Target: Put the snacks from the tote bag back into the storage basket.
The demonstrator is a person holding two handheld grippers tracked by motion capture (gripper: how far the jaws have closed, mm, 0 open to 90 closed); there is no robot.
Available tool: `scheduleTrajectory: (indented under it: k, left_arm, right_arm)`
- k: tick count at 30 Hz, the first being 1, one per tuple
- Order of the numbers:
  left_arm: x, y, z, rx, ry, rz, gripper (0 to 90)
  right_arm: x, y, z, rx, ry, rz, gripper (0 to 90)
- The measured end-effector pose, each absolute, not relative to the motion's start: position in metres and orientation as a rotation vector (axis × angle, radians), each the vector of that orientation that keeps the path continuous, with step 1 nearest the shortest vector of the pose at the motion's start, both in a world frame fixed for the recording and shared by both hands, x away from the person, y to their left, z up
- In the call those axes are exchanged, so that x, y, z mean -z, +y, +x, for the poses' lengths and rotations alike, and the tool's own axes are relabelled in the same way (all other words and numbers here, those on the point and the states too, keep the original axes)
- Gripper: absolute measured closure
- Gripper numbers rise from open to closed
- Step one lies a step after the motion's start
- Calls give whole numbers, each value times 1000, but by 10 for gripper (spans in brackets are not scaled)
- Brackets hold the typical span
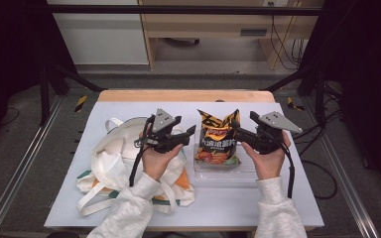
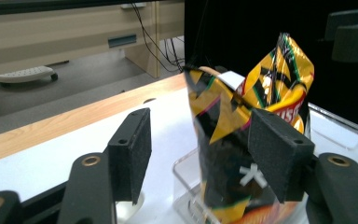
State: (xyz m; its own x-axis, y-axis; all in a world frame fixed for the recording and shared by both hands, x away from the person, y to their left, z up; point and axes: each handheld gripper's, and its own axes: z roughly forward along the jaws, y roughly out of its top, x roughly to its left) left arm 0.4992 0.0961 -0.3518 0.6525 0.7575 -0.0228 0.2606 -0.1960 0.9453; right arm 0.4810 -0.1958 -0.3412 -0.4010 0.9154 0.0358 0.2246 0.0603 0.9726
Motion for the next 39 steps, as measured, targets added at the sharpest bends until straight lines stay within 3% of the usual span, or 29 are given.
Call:
scheduleTrajectory:
  k: [23, 39]
  left_arm:
    - [364, 225, 468, -631, 927, 1755, 336]
    - [386, 274, 449, -681, 1000, 1753, 348]
  right_arm:
    - [345, -207, 454, -1332, 1761, 1097, 236]
    - [364, -238, 434, -1291, 1754, 1140, 219]
